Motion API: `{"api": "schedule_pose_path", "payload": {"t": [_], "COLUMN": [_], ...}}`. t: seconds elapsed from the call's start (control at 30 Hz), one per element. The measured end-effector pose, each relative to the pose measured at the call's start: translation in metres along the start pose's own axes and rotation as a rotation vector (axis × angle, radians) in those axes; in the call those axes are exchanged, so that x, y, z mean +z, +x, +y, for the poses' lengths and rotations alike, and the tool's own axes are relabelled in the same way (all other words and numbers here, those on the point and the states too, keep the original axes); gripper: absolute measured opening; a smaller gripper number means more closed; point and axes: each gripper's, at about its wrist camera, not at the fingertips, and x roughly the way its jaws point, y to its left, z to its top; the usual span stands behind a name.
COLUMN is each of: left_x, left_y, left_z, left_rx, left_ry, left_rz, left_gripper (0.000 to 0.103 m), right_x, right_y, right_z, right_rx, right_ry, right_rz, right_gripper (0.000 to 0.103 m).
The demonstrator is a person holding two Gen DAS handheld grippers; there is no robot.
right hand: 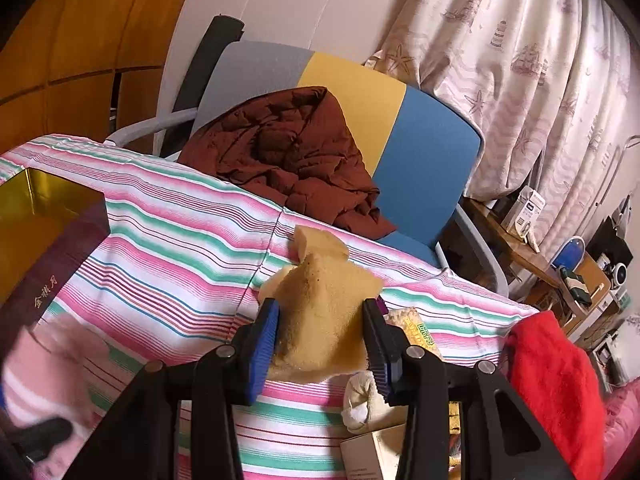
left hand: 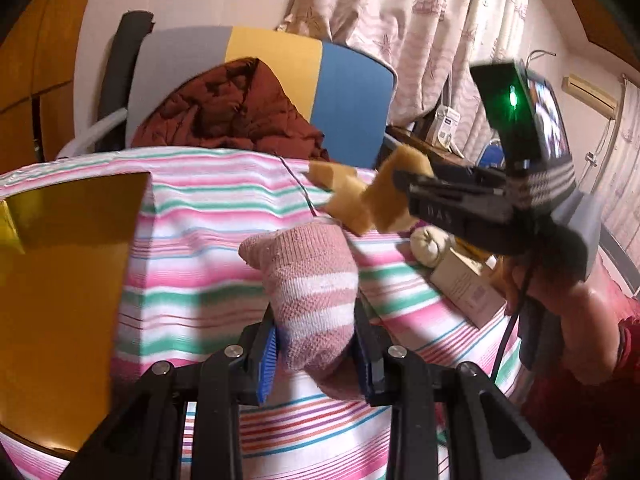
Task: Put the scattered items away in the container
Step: 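Carry the sock and sponge in both grippers over the gold tray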
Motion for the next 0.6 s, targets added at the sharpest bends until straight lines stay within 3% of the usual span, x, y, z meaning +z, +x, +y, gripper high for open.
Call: {"api": "schedule_pose_path", "payload": {"t": [0.43, 0.6], "left_x": [0.018, 0.024], "left_y": [-0.039, -0.054], "left_z": [0.046, 0.075], "left_rx": [0.078, 0.118], "left_ry": [-0.044, -0.076], "left_rz": [-0.059, -0.07], "left_gripper": [0.031, 0.032], "right_x": [0.007, 0.016], "right_y": [-0.016, -0.026], "right_z": [0.008, 0.026], "right_rx": [0.007, 0.077], "right_ry": [0.005, 0.021], "right_rz": [-0.057, -0.057], "right_gripper": [0.042, 0.043]}}
